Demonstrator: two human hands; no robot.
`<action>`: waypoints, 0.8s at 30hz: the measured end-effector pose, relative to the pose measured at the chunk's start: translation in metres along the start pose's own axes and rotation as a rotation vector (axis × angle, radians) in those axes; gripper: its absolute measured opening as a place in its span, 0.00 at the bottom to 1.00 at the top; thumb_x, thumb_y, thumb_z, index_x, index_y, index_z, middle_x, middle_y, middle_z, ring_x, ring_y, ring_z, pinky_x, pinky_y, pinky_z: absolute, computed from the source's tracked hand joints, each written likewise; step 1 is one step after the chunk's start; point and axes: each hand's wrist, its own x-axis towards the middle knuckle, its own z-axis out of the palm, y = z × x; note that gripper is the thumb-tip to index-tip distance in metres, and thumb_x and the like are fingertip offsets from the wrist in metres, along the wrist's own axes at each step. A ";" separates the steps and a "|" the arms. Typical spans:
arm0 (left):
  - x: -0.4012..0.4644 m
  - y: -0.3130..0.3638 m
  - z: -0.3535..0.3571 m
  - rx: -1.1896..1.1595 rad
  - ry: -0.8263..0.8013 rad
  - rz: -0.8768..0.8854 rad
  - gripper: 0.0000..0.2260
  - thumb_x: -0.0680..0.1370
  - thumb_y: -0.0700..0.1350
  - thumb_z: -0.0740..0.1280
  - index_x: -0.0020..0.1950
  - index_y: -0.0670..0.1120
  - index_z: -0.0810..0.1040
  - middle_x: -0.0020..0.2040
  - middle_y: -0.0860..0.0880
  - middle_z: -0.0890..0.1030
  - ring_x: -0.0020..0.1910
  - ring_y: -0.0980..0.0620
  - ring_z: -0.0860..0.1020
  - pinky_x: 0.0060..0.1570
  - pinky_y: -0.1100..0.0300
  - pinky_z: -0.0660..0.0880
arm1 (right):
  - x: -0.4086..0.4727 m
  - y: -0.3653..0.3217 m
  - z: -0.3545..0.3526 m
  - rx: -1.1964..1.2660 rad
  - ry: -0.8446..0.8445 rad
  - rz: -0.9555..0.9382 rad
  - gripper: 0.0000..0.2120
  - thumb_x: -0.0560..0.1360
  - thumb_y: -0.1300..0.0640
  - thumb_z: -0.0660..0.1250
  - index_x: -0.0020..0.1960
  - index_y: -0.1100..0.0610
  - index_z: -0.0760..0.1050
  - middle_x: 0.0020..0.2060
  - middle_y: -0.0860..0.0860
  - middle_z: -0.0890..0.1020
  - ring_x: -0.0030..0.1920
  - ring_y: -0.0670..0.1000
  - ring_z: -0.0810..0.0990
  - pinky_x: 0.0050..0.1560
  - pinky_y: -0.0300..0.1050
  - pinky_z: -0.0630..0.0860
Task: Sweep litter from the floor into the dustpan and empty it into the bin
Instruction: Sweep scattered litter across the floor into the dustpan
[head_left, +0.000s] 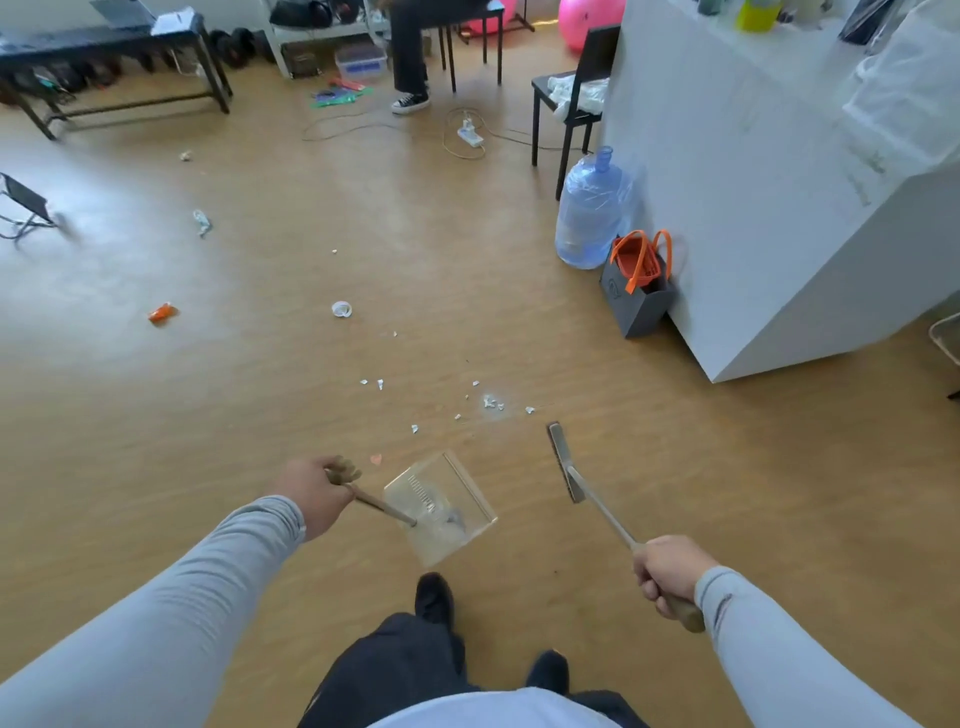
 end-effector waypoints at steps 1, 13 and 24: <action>0.004 -0.003 -0.003 -0.002 0.011 -0.005 0.09 0.76 0.37 0.71 0.53 0.47 0.78 0.50 0.52 0.83 0.54 0.50 0.80 0.55 0.63 0.69 | 0.004 -0.006 0.001 0.000 0.006 0.002 0.08 0.73 0.71 0.58 0.37 0.64 0.70 0.19 0.53 0.70 0.19 0.50 0.65 0.23 0.34 0.61; 0.123 -0.039 -0.057 0.104 -0.026 -0.052 0.11 0.75 0.44 0.72 0.57 0.49 0.82 0.51 0.52 0.85 0.49 0.50 0.80 0.52 0.60 0.74 | 0.031 -0.115 0.058 -0.004 0.103 0.106 0.10 0.74 0.70 0.58 0.35 0.64 0.71 0.20 0.54 0.71 0.19 0.51 0.65 0.24 0.35 0.60; 0.202 -0.074 -0.096 0.096 -0.087 -0.101 0.11 0.75 0.46 0.72 0.58 0.50 0.82 0.55 0.50 0.85 0.51 0.48 0.80 0.50 0.60 0.74 | 0.043 -0.217 0.099 -0.027 0.131 0.214 0.08 0.77 0.65 0.59 0.46 0.66 0.76 0.24 0.54 0.75 0.18 0.49 0.69 0.22 0.35 0.67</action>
